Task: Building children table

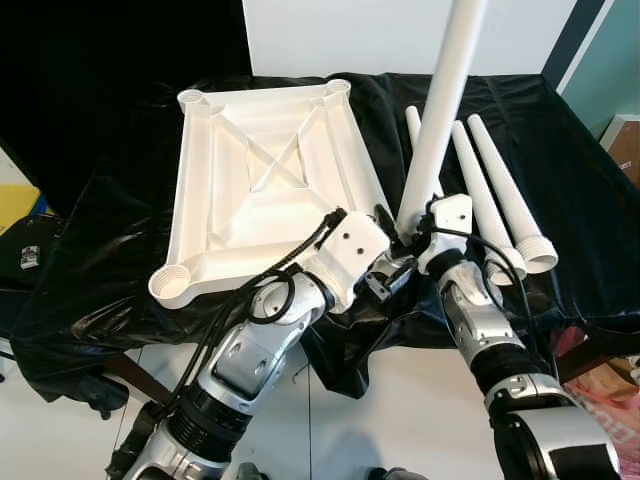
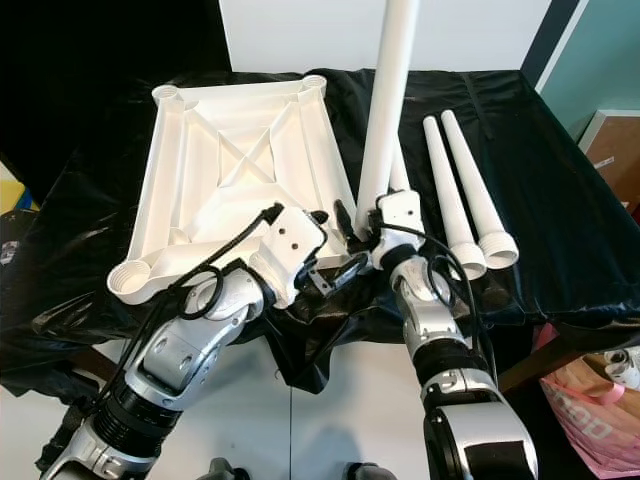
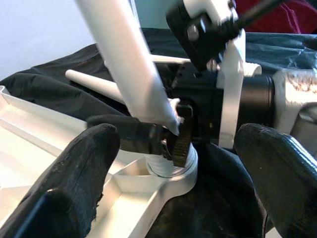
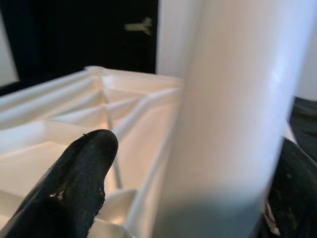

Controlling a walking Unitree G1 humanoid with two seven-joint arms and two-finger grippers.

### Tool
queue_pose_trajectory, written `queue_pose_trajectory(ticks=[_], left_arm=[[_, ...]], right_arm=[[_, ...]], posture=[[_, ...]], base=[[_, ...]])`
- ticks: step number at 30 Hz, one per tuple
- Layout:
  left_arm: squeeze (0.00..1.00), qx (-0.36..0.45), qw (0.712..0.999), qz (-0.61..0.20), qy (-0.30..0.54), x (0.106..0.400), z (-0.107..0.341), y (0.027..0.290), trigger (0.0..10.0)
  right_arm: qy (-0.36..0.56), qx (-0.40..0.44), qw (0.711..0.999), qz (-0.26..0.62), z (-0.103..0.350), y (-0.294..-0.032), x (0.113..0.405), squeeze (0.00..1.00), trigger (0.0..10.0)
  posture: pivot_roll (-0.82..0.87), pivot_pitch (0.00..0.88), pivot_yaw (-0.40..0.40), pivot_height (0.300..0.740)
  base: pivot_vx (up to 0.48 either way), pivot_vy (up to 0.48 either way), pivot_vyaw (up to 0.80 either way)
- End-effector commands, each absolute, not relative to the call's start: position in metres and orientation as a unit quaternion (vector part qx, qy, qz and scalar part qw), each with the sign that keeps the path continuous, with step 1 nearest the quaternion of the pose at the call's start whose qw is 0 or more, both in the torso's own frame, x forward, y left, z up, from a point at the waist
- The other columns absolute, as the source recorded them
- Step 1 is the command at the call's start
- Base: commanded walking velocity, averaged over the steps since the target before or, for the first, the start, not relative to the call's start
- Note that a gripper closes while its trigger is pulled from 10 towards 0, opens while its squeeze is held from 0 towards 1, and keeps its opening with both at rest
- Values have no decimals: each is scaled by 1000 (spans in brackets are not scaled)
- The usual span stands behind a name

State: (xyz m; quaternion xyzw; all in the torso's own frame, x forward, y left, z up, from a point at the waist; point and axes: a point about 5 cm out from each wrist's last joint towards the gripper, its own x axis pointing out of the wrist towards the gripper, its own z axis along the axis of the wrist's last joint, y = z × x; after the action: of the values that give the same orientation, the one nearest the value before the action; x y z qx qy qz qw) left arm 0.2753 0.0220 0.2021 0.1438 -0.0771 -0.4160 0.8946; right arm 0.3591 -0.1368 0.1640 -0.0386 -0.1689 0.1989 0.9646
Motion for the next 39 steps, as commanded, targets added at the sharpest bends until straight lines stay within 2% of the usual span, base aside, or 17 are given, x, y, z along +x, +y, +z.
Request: queue_pose_trajectory(ticks=[1, 2, 3, 4, 5, 11, 25, 26, 28, 29, 31, 32, 39], left_arm=[[0, 145, 884, -437, -79, 275, 204, 20, 10000], [0, 145, 884, -437, -80, 275, 204, 20, 10000], [0, 144, 884, -437, -80, 275, 204, 19, 10000], [0, 144, 884, -437, -80, 275, 204, 19, 10000], [0, 144, 884, -438, -82, 275, 205, 19, 10000], [0, 141, 885, -435, -85, 276, 206, 18, 10000], [0, 144, 885, -435, -84, 275, 205, 20, 10000], [0, 145, 884, -436, -84, 275, 205, 20, 10000], [0, 145, 884, -436, -85, 275, 205, 20, 10000], [0, 145, 884, -436, -85, 275, 205, 20, 10000], [0, 146, 884, -437, -85, 275, 205, 20, 10000], [0, 146, 883, -437, -85, 275, 205, 19, 10000], [0, 146, 883, -437, -85, 274, 205, 19, 10000]], right_arm=[[-163, -50, 960, 223, 168, -140, 361, 0, 10000], [-158, -51, 958, 233, 169, -142, 363, 0, 10000], [-146, -45, 958, 244, 169, -144, 364, 0, 5137], [-146, -45, 958, 244, 169, -144, 364, 0, 5137], [-129, -33, 958, 254, 165, -146, 365, 0, 0], [-101, 3, 962, 253, 152, -152, 363, 0, 0], [-89, 21, 968, 234, 145, -151, 362, 0, 0], [-90, 23, 969, 231, 145, -150, 363, 0, 1255], [-91, 24, 969, 229, 146, -150, 363, 0, 1255], [-95, 29, 969, 225, 148, -149, 363, 0, 10000], [-100, 32, 969, 224, 150, -148, 364, 0, 10000], [-104, 31, 969, 220, 152, -149, 364, 1000, 10000], [-114, 32, 982, 144, 157, -166, 369, 1000, 10000]], posture=[[22, 89, -17, 740], [21, 88, -17, 740], [21, 88, -17, 740], [21, 88, -17, 740], [20, 87, -21, 740], [29, 85, -26, 740], [33, 73, -16, 740], [33, 73, -16, 740], [33, 73, -16, 740], [34, 70, -16, 740], [34, 70, -16, 740], [33, 65, -17, 740], [33, 65, -23, 740]], base=[[0, 0, 0], [0, 0, 0], [0, 0, 0], [0, 0, 0], [0, 0, 0], [0, 0, 0], [0, 0, 0], [0, 0, 0], [0, 0, 0], [0, 0, 0], [0, 0, 0], [0, 0, 0], [0, 0, 0]])
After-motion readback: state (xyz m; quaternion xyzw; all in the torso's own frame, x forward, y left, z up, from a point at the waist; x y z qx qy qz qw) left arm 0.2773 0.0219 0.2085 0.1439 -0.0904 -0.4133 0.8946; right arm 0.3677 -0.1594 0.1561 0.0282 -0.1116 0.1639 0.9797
